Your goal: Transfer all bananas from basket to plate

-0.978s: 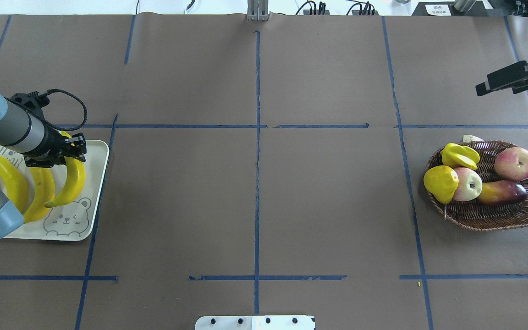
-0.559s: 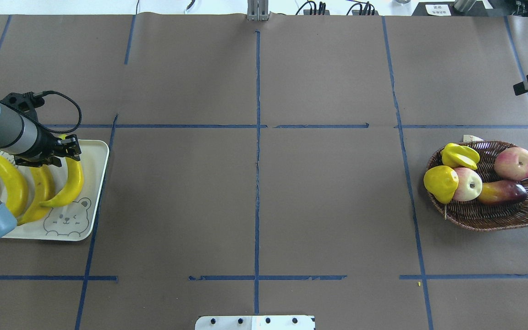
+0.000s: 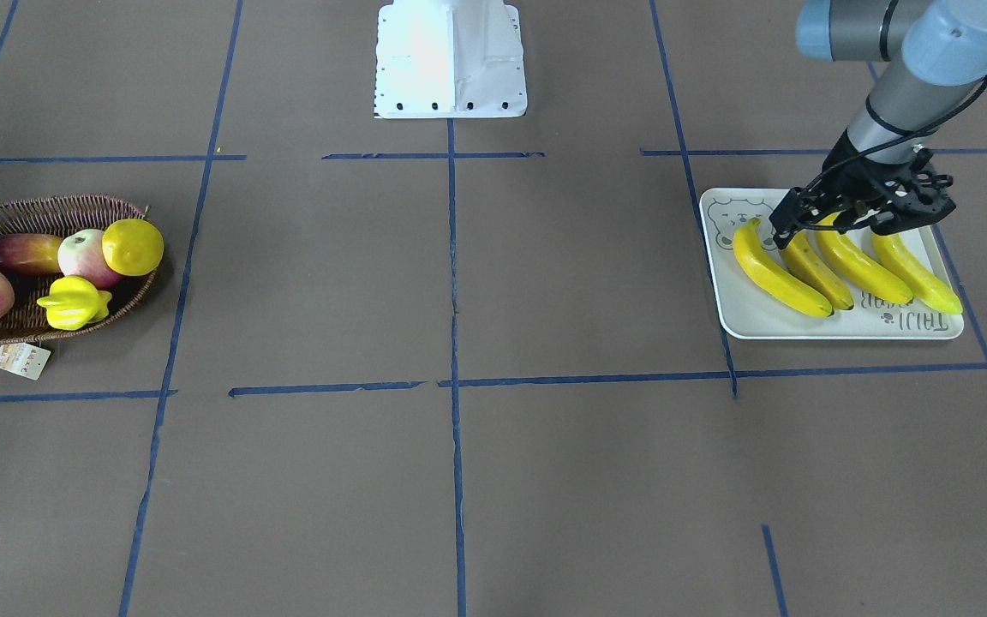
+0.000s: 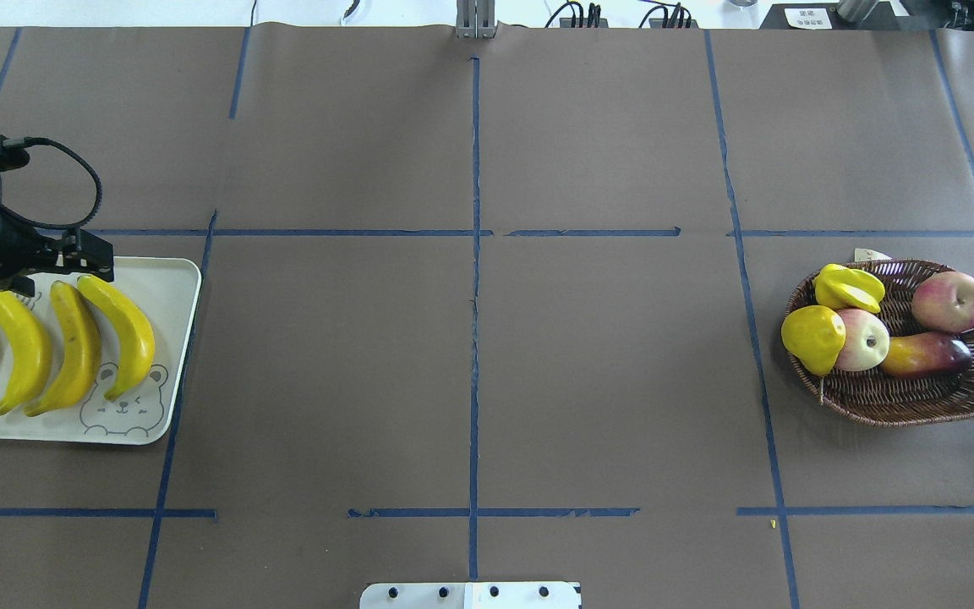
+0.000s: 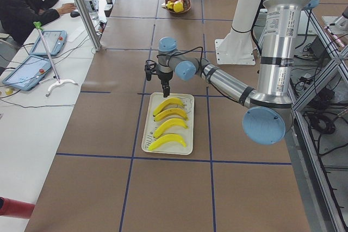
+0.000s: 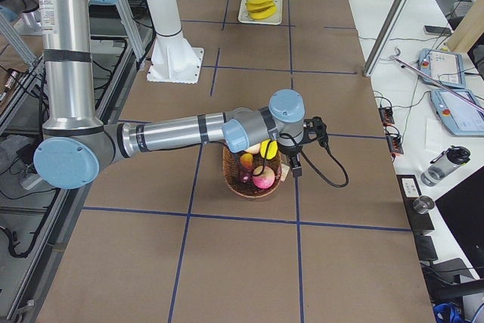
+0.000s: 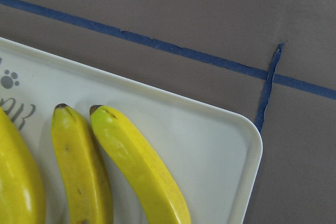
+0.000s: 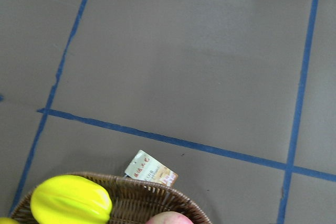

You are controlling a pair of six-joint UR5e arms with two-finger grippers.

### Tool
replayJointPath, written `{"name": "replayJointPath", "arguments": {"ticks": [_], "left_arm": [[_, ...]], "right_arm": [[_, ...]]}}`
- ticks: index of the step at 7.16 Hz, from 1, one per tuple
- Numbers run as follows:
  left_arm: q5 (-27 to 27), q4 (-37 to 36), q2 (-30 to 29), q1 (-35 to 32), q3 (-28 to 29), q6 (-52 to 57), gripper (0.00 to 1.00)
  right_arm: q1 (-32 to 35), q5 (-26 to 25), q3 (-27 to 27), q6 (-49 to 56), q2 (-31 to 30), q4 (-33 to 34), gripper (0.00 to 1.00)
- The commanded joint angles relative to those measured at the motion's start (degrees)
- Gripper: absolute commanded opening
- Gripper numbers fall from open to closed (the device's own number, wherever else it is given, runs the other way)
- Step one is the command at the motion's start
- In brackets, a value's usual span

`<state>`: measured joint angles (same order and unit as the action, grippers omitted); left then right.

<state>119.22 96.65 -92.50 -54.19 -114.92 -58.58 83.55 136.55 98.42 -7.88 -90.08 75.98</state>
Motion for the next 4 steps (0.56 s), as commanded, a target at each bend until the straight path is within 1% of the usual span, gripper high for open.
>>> {"name": "replayJointPath", "arguments": {"ticks": [1, 2, 3, 4], "left_arm": [[5.5, -7.8, 1.6, -9.0, -2.8, 16.6, 1.0], [10.3, -8.0, 4.1, -15.4, -2.2, 25.4, 1.0], [13.7, -8.1, 6.9, -21.4, -1.1, 34.7, 1.0], [13.8, -8.7, 8.5, -25.7, 1.3, 44.1, 1.0]], "right_arm": [[1.3, -0.3, -1.7, 1.3, -3.2, -0.5, 1.0], [1.3, -0.7, -1.7, 1.2, -3.4, -0.6, 1.0], [1.3, -0.8, -1.3, 1.2, -4.7, -0.9, 1.0], [1.3, -0.2, -1.1, 1.0, -5.1, -0.9, 1.0]]}}
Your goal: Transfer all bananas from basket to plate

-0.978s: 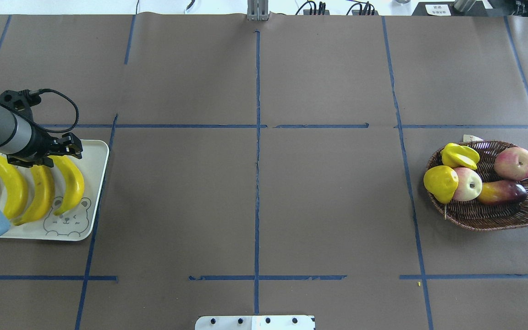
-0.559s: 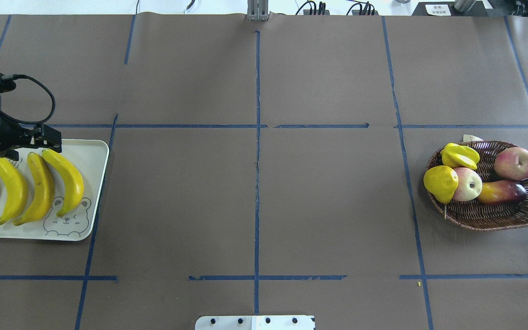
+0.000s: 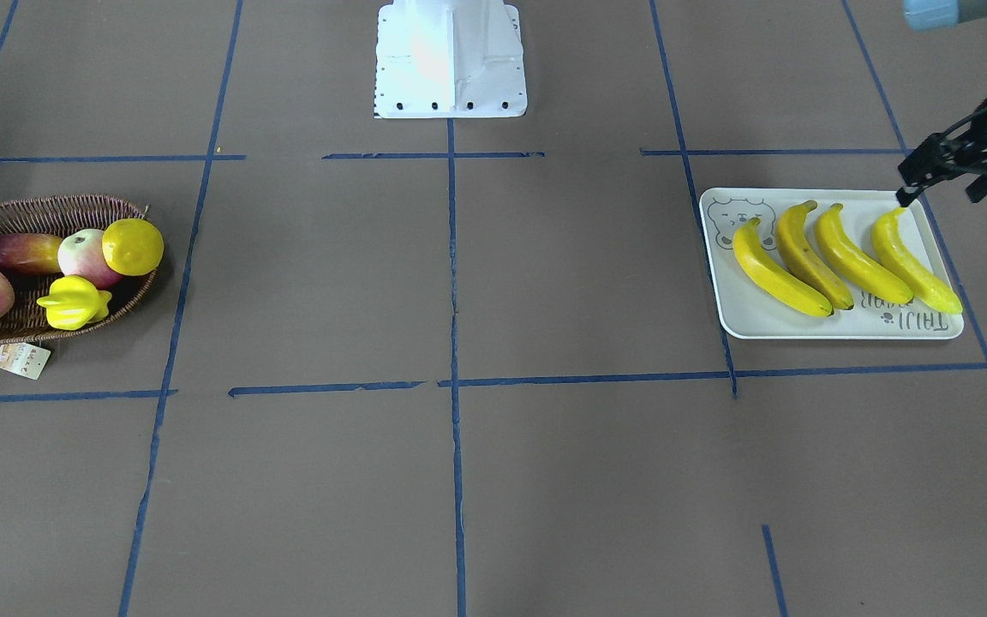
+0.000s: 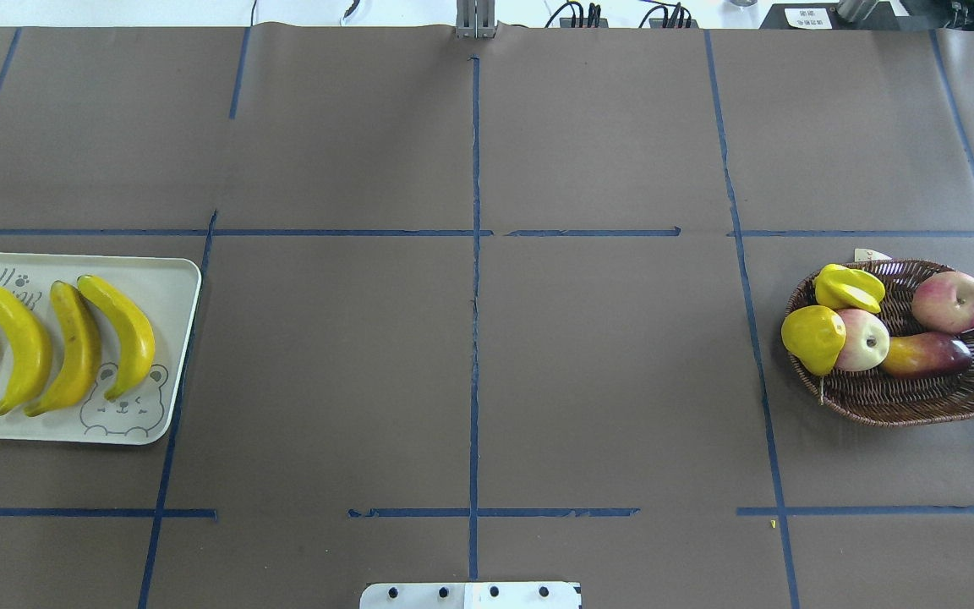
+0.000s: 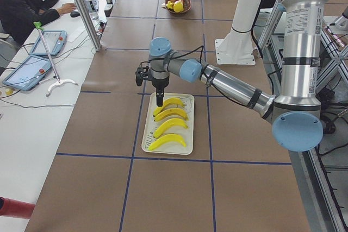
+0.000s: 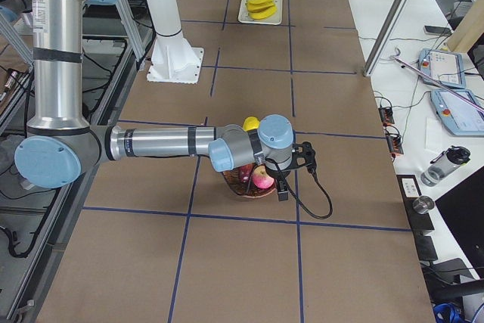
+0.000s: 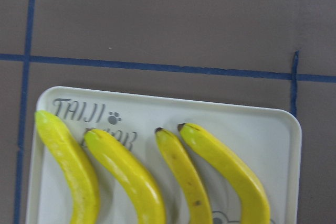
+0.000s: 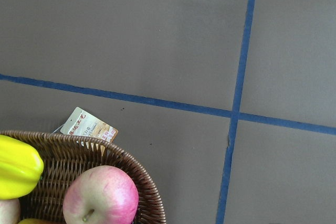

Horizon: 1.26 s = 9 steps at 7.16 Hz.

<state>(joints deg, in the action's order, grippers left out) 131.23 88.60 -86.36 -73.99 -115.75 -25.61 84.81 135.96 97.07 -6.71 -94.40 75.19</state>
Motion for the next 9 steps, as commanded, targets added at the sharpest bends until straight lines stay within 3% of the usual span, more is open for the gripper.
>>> {"name": "replayJointPath", "arguments": {"ticks": [1, 2, 3, 4, 7, 9], "left_arm": [[2.4, -2.2, 2.5, -12.1, 7.8, 21.9, 1.0], [6.9, -2.7, 1.6, -15.6, 14.9, 28.3, 1.0], [8.7, -2.3, 2.1, -16.5, 18.2, 30.7, 1.0], [8.4, -2.1, 2.7, -16.5, 18.5, 30.7, 1.0], [8.6, -2.1, 3.3, -16.5, 19.3, 30.3, 1.0], [8.6, -2.1, 3.2, -16.5, 19.3, 30.2, 1.0]], "right_arm": [[1.1, 2.3, 0.0, -0.4, -0.6, 0.5, 1.0], [3.2, 5.9, -0.2, -0.4, -0.4, 2.2, 1.0], [4.8, 8.4, 0.2, -0.4, 0.3, 8.0, 1.0], [6.6, 8.4, 0.5, -0.2, 0.4, 11.0, 1.0], [8.4, 6.8, 0.0, 0.6, -1.3, 11.3, 1.0], [8.4, 2.8, -0.8, 1.9, -1.5, 11.3, 1.0]]}}
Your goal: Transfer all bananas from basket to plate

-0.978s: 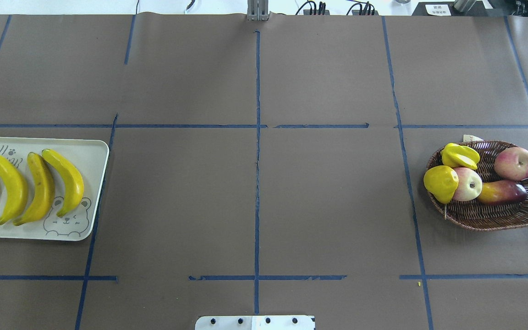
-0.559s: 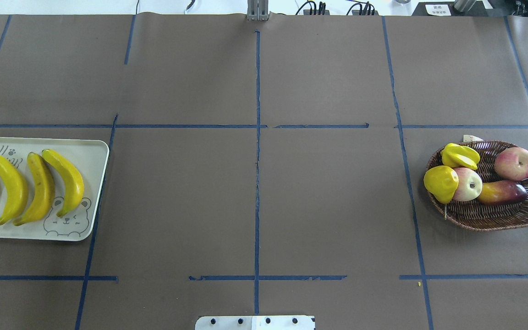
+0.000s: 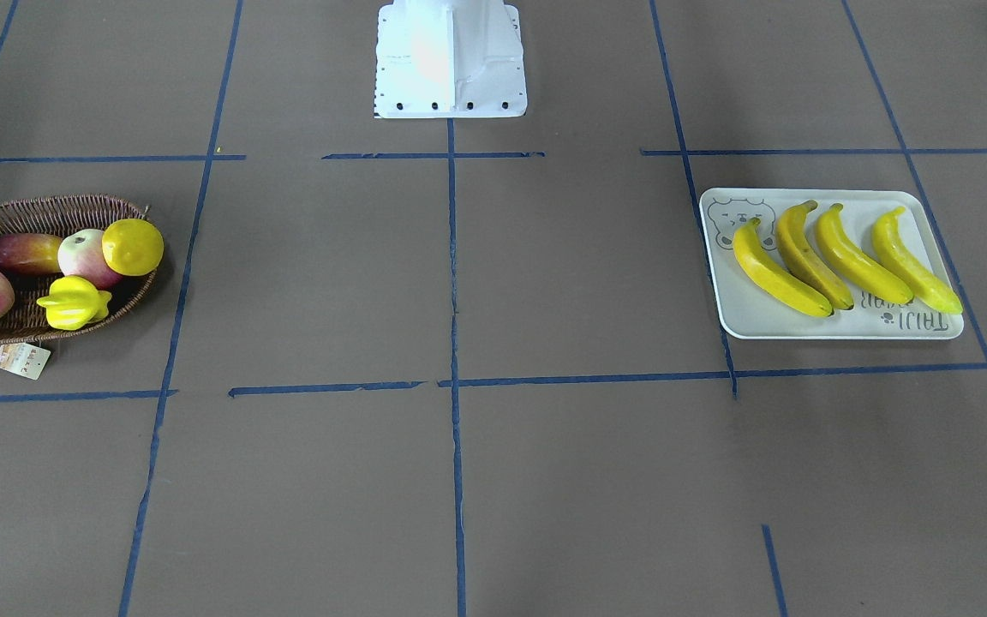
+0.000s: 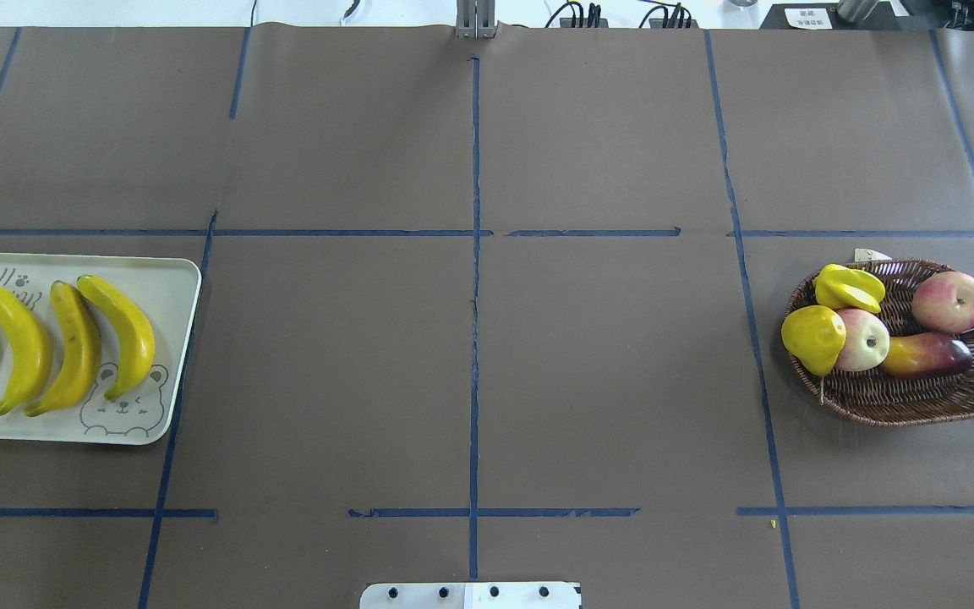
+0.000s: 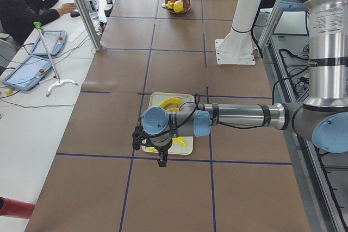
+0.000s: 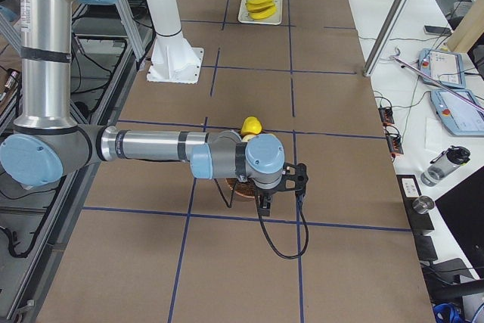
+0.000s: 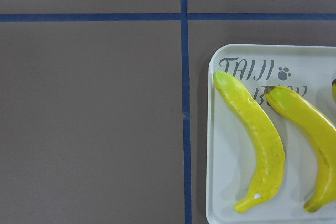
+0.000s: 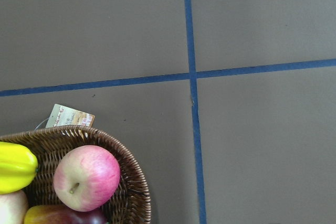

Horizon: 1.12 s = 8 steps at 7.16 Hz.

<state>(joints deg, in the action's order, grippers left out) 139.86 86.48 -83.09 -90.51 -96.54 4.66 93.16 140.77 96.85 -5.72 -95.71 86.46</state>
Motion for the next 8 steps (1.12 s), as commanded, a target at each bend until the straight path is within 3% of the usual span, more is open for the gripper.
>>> {"name": "replayJointPath", "arguments": {"ticks": [1, 4, 8], "left_arm": [[0.1, 0.0, -0.2, 0.1, 0.0, -0.1, 1.0], [0.1, 0.0, -0.5, 0.0, -0.1, -0.2, 1.0], [-0.4, 0.0, -0.8, 0.1, -0.3, -0.4, 1.0]], "right_arm": [[0.4, -2.0, -2.5, 3.2, 0.0, 0.4, 1.0], [3.2, -2.2, -3.2, 13.6, 1.1, 10.6, 1.0], [4.3, -1.8, -3.5, 13.5, 1.0, 9.8, 1.0]]}}
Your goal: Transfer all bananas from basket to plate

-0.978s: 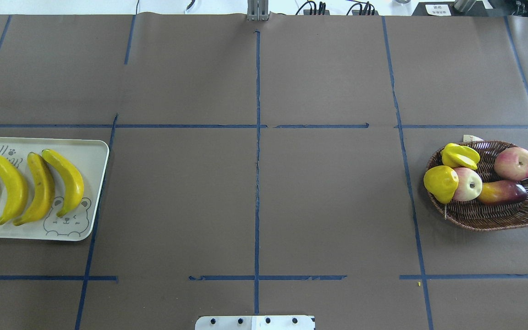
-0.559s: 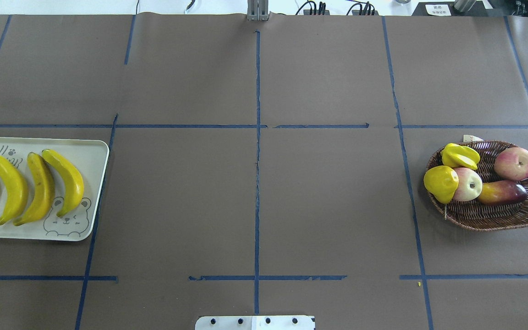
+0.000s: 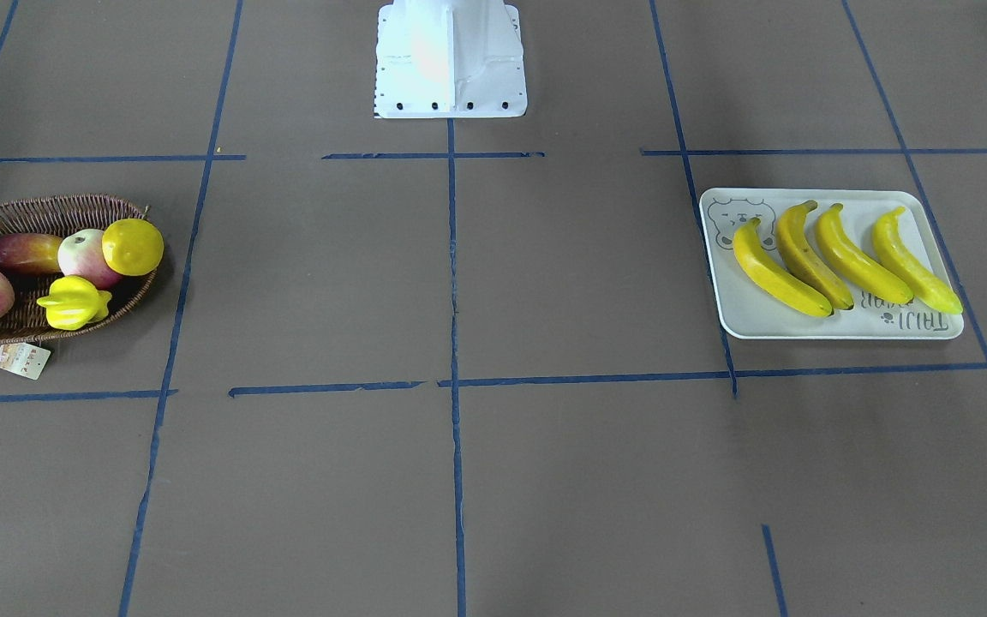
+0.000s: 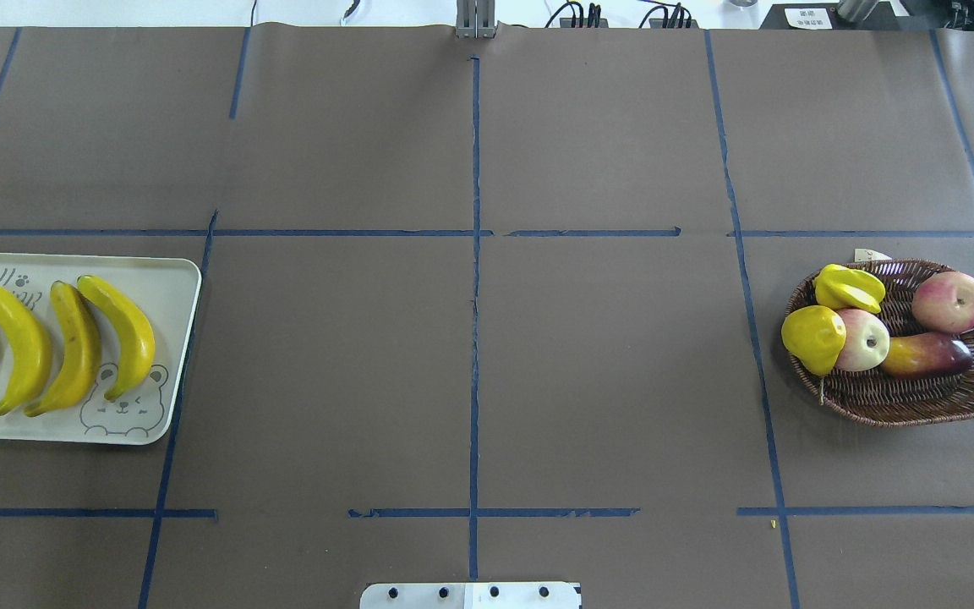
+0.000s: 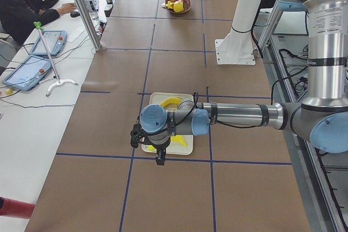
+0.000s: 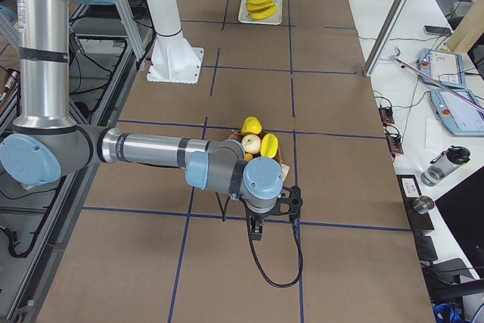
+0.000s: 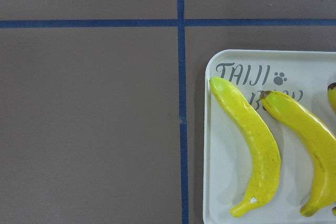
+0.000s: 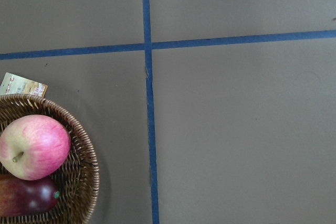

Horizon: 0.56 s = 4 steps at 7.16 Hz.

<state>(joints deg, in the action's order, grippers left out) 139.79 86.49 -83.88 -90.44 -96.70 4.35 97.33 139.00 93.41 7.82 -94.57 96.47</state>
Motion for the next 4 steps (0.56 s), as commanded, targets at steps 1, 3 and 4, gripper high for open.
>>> {"name": "replayJointPath", "arguments": {"ticks": [1, 3, 4], "left_arm": [[-0.5, 0.0, -0.1, -0.1, -0.1, 0.0, 1.0], [-0.6, 0.0, -0.1, -0.1, 0.0, 0.3, 1.0], [-0.7, 0.0, -0.1, -0.1, 0.0, 0.4, 1.0]], "right_arm": [[0.1, 0.0, -0.1, -0.1, -0.2, -0.2, 1.0], [0.1, 0.1, 0.0, -0.1, -0.1, -0.2, 1.0], [0.1, 0.1, -0.1, -0.2, 0.0, -0.2, 1.0]]}}
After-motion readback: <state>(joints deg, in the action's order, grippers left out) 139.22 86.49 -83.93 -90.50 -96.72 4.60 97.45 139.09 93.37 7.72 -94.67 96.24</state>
